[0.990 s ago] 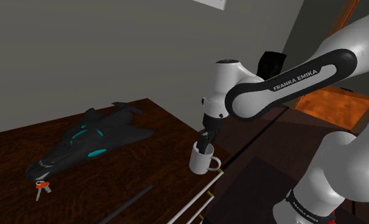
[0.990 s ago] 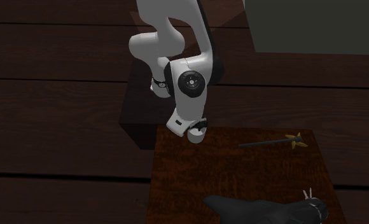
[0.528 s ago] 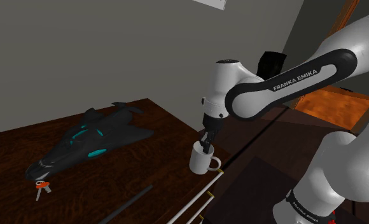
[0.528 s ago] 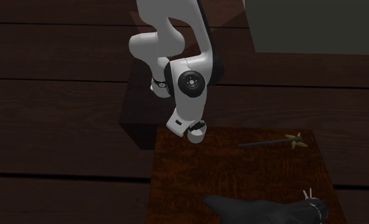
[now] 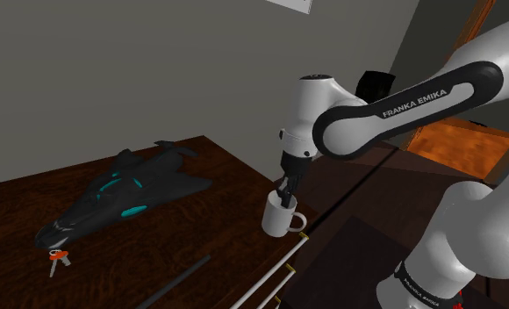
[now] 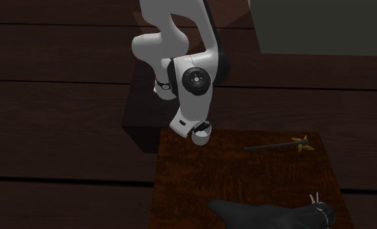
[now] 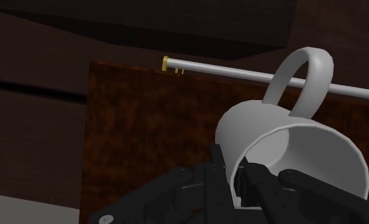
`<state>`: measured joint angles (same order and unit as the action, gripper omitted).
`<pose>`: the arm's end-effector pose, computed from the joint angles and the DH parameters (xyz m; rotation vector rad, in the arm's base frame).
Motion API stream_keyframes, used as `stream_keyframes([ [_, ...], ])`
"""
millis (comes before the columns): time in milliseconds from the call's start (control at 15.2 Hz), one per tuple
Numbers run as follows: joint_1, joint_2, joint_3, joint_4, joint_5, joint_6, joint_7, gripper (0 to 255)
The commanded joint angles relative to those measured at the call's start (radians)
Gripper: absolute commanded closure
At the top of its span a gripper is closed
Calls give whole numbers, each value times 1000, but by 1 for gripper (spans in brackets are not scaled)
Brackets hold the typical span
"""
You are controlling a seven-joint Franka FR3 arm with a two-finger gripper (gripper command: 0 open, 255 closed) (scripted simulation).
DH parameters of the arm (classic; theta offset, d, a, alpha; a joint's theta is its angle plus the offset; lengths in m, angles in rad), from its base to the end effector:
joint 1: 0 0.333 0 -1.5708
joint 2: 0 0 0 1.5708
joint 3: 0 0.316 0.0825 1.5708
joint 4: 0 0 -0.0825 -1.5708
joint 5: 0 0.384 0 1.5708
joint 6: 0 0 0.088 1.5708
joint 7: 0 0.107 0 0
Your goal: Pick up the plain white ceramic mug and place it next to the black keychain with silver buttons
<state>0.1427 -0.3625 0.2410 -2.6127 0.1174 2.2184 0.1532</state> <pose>0.3714 0.1506 0.3668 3.1306 0.2210 -0.0610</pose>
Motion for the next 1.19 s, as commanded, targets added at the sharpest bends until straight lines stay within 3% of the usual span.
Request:
stream_keyframes([
  [0, -1, -16, -4, 15, 0, -31, -3, 255],
  [1122, -1, -115, -28, 172, -6, -287, -7, 255],
])
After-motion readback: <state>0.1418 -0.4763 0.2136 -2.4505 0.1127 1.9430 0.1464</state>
